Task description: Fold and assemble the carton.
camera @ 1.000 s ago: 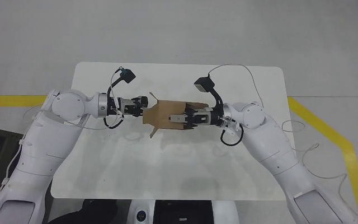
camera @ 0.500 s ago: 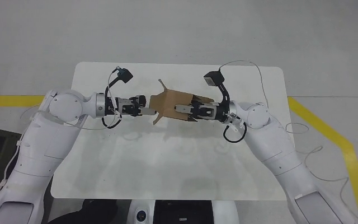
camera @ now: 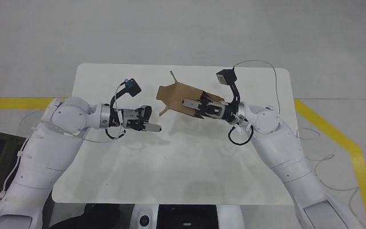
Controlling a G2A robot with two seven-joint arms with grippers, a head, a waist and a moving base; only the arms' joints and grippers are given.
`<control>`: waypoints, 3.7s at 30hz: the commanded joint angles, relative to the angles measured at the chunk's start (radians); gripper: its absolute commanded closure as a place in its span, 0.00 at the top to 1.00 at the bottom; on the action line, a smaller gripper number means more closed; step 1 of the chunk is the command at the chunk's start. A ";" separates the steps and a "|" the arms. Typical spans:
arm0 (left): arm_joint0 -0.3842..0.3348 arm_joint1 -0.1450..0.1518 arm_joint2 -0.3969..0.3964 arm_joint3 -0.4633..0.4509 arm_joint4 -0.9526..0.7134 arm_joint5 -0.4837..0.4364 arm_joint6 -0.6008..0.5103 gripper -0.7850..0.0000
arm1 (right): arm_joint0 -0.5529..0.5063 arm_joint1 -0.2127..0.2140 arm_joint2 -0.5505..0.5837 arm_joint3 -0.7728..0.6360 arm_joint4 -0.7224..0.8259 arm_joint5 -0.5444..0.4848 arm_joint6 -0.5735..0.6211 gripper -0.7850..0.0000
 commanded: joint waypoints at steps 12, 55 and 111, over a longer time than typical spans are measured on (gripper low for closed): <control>-0.018 0.004 -0.031 0.026 -0.043 0.021 0.033 1.00 | 0.013 -0.008 -0.027 0.011 -0.018 0.012 0.017 0.00; -0.055 -0.002 0.027 0.031 0.003 0.106 0.044 1.00 | 0.053 -0.031 -0.086 0.050 0.023 0.016 0.117 0.00; -0.099 -0.013 0.057 0.148 -0.074 0.131 0.014 1.00 | 0.106 -0.038 -0.134 0.149 0.140 0.106 0.357 0.00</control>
